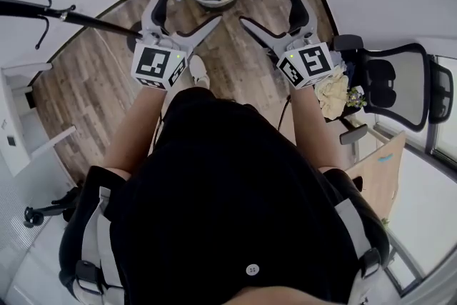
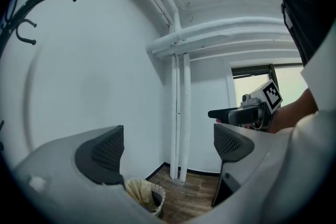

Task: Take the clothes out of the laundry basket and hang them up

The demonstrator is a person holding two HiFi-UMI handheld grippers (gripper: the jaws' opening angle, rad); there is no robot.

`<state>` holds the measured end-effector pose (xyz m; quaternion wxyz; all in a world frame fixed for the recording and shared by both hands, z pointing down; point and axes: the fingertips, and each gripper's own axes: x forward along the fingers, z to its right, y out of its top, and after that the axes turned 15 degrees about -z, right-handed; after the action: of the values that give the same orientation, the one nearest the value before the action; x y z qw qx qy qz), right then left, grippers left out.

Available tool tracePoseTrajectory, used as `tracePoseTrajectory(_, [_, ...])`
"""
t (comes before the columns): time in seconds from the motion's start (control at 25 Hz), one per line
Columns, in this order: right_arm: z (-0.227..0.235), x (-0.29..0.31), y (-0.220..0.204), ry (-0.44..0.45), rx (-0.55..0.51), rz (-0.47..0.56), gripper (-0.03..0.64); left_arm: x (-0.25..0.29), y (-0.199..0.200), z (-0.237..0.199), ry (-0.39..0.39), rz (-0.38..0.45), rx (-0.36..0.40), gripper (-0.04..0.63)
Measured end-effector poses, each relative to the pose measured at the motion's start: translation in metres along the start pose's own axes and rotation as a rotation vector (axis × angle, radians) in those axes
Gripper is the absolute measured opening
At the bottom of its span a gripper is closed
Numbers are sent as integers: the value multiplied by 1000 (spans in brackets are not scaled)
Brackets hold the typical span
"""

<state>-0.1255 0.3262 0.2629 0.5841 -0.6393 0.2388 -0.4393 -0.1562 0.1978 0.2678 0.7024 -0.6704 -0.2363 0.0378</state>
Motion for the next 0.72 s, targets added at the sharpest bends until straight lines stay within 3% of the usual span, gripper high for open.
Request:
tracePoseTrajectory(0.2, [37,74,17,-28,11,-24,569,50,9,-70,-43,-14,-1,535])
tracePoseTrajectory(0.44, [50,143,28,-54,42,-47,568,79,10,-144,-72,-25,-12,535])
tracePoseTrajectory(0.72, [82,185,24,-77,66,-82,566,126,0,-185,-87,-73,-22,535])
